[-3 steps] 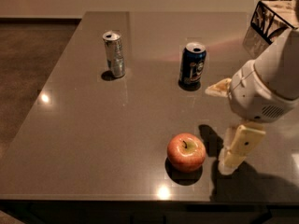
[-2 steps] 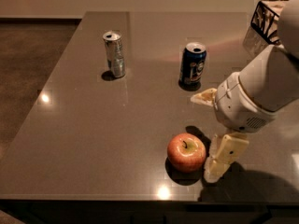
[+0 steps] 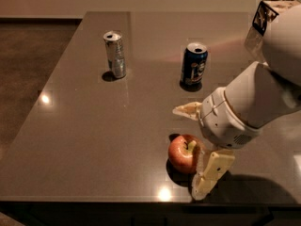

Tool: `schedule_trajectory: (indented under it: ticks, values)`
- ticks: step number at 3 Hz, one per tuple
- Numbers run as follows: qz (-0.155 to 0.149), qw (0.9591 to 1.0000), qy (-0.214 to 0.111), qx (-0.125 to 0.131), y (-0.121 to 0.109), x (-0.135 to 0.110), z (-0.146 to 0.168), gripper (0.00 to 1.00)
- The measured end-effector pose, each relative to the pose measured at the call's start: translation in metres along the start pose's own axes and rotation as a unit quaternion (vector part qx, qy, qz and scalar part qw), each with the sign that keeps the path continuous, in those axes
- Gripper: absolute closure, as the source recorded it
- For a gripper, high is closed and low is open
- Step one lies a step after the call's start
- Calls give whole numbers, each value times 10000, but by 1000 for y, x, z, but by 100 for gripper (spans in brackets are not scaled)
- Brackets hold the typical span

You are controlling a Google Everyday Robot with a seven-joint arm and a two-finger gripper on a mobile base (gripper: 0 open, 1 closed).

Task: Move apple near redbull can

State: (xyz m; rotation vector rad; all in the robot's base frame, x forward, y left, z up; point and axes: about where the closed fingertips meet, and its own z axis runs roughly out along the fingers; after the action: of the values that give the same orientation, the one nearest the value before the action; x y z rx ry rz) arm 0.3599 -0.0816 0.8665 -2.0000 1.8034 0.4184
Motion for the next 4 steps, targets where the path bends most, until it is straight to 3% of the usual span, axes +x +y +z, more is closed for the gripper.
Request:
schedule_trajectory:
  ticks: [1, 3, 4]
  values:
    - [-108, 9999, -45, -73, 6, -3, 7, 12]
    - [-78, 9998, -28, -173, 1, -9, 8, 59]
    - [-6, 9998, 26, -171, -17, -26, 8, 82]
